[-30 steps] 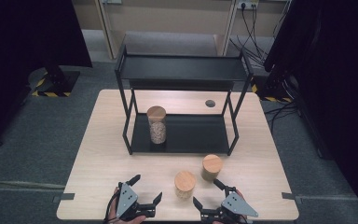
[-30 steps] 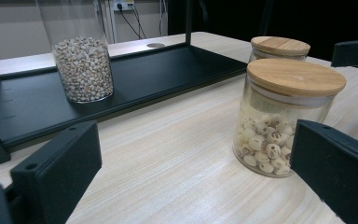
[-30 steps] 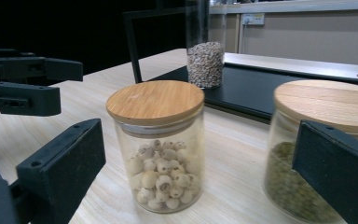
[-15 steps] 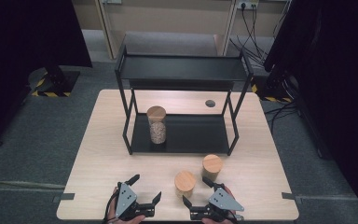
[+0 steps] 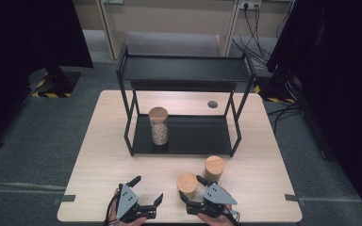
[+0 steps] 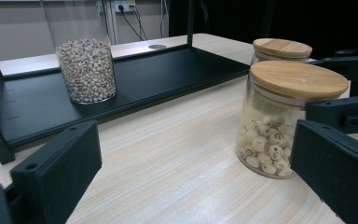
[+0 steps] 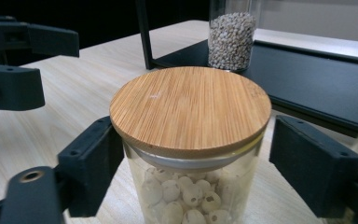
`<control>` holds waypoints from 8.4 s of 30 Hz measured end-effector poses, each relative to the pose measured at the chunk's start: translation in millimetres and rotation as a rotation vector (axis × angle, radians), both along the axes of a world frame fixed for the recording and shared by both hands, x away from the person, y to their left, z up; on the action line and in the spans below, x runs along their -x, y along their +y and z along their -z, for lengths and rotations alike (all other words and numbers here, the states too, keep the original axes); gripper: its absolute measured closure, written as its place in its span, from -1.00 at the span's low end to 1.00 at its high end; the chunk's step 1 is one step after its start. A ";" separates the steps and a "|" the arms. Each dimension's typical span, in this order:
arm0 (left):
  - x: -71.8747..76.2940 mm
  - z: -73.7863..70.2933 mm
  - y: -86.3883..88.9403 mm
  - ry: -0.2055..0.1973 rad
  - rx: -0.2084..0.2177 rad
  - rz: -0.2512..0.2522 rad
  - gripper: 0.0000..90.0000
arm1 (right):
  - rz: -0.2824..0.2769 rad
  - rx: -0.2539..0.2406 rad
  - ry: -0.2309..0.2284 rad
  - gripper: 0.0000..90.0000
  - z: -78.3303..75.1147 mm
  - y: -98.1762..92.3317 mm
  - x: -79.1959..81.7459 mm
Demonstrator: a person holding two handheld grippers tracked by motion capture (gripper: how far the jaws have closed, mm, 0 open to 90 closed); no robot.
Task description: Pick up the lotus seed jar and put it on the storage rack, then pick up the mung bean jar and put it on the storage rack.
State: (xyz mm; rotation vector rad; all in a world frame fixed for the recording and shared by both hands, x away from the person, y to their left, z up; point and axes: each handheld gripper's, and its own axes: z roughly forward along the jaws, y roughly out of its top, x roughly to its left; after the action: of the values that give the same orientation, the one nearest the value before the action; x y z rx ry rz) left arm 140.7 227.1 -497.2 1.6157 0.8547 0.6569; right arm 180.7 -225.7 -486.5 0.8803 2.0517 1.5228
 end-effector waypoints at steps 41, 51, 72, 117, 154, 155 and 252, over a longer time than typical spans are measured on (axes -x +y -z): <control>0.5 -0.3 3.1 -0.001 0.014 -0.018 -0.97 | 0.102 0.016 -0.007 -0.44 -47.5 61.3 -33.7; -0.5 -0.2 3.8 0.007 0.016 -0.022 -0.96 | 0.178 0.030 -0.008 -0.44 -52.9 81.3 -55.2; -0.7 -0.7 5.8 0.008 0.025 -0.024 -0.96 | 0.324 0.083 -0.020 -0.44 -55.6 123.1 -98.9; -0.8 -0.6 7.2 0.002 0.025 -0.023 -0.96 | 0.458 0.044 0.060 -0.85 -68.4 136.1 -115.0; -2.5 1.0 6.7 0.015 0.027 -0.036 -0.96 | 0.242 -0.030 -0.039 -0.92 -75.8 47.0 -28.9; -2.3 1.0 6.6 0.014 0.027 -0.036 -0.96 | 0.238 -0.036 -0.038 -0.92 -75.3 45.4 -27.4; -3.2 1.8 4.7 0.022 0.019 -0.034 -0.96 | 0.354 0.057 0.010 -0.91 -16.9 -12.6 -2.7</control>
State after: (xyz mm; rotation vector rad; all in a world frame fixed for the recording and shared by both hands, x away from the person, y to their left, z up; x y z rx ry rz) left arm 143.9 231.8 -499.0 1.5966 0.9037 0.6540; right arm 183.5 -238.4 -469.5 1.1584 1.8160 1.2649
